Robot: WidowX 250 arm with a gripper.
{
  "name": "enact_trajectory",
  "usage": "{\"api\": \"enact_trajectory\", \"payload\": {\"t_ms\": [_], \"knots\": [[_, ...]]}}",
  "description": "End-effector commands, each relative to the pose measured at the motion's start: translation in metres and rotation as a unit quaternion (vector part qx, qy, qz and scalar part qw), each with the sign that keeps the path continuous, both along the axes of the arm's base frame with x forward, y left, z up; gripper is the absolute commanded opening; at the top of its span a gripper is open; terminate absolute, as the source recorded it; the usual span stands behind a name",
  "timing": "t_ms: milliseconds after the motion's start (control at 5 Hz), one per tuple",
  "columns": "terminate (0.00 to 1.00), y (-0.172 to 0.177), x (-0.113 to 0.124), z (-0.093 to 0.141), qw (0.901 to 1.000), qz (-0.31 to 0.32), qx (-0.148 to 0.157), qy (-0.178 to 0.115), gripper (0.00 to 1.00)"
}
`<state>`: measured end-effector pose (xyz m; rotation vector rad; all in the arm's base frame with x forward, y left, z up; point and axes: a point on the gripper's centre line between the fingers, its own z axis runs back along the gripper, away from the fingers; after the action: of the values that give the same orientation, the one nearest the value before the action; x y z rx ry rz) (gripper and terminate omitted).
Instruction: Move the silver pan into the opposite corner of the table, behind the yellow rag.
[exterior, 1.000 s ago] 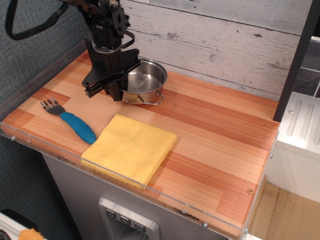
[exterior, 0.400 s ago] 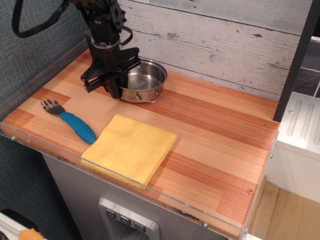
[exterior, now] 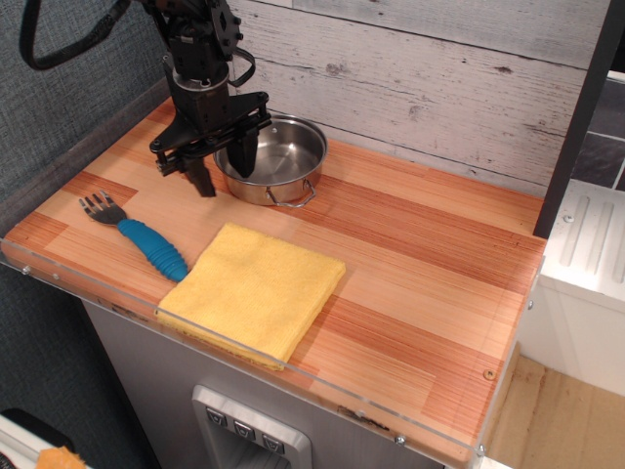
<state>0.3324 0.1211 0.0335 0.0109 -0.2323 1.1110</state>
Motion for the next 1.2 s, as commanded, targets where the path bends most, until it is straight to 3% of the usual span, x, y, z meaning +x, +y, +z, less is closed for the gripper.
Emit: {"api": "enact_trajectory", "payload": {"t_ms": [0, 200, 600, 1000], "knots": [[0.0, 0.0, -0.001, 0.059, 0.999, -0.031, 0.027, -0.017, 1.0], [0.0, -0.006, -0.006, 0.08, 0.9965, -0.051, 0.066, 0.011, 1.0], [0.0, -0.046, 0.016, 0.102, 0.9805, -0.178, 0.078, 0.028, 1.0], [0.0, -0.09, 0.023, 0.119, 0.9681, -0.24, 0.07, 0.018, 1.0]]}}
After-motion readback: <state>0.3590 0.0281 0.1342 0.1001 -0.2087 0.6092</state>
